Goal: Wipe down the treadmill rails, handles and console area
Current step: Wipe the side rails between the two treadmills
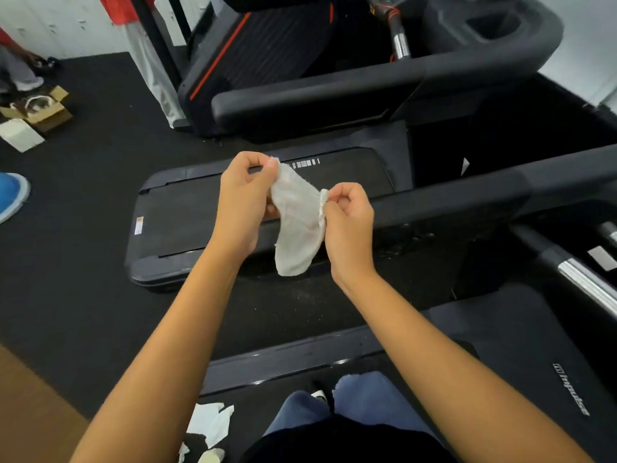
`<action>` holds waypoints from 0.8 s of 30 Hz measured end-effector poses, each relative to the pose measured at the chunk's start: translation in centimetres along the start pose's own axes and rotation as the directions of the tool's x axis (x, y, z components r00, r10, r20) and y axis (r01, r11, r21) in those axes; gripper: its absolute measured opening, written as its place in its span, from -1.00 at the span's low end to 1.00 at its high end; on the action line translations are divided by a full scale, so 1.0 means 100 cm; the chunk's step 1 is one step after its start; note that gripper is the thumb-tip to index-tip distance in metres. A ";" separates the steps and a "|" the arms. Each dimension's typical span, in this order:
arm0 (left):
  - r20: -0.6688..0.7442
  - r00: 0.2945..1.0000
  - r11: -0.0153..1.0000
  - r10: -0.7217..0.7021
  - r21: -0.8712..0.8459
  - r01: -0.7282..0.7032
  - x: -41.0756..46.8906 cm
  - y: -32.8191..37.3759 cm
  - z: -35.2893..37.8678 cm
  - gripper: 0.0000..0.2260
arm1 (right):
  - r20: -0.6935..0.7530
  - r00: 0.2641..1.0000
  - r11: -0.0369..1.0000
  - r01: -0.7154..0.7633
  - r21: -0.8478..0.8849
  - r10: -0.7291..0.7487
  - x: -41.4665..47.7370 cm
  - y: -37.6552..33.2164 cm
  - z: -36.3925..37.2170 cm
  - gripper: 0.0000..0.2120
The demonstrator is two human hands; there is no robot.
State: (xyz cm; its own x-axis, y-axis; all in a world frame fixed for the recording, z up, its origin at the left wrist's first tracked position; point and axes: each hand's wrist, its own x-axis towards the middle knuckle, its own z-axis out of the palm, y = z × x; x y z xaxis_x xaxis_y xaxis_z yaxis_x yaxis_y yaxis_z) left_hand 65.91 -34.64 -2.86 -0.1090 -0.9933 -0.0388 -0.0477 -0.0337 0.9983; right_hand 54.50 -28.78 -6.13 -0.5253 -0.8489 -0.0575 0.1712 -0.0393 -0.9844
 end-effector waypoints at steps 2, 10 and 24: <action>0.028 0.999 0.993 -0.028 -0.110 0.031 0.004 0.007 0.014 -0.90 | -0.019 0.999 0.997 -0.024 0.073 0.025 0.006 -0.008 -0.008 -0.88; 0.379 0.919 0.987 -0.110 -0.066 0.145 0.004 -0.016 0.058 -0.33 | -0.038 0.998 0.999 0.041 -0.004 -0.041 0.033 -0.017 -0.074 -0.82; 0.599 0.788 0.988 0.141 -0.030 -0.153 0.027 -0.005 0.125 -0.48 | -0.480 0.865 0.988 0.108 -0.108 -0.147 0.039 -0.014 -0.107 -0.86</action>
State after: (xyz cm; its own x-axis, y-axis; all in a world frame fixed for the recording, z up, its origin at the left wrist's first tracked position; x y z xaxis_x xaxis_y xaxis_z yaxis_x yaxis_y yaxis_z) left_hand 53.28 -35.89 -4.02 -0.6872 -0.7216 0.0838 -0.0002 0.1156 0.9933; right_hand 43.27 -26.41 -6.74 -0.8797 -0.4752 0.0148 0.0228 -0.0732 -0.9971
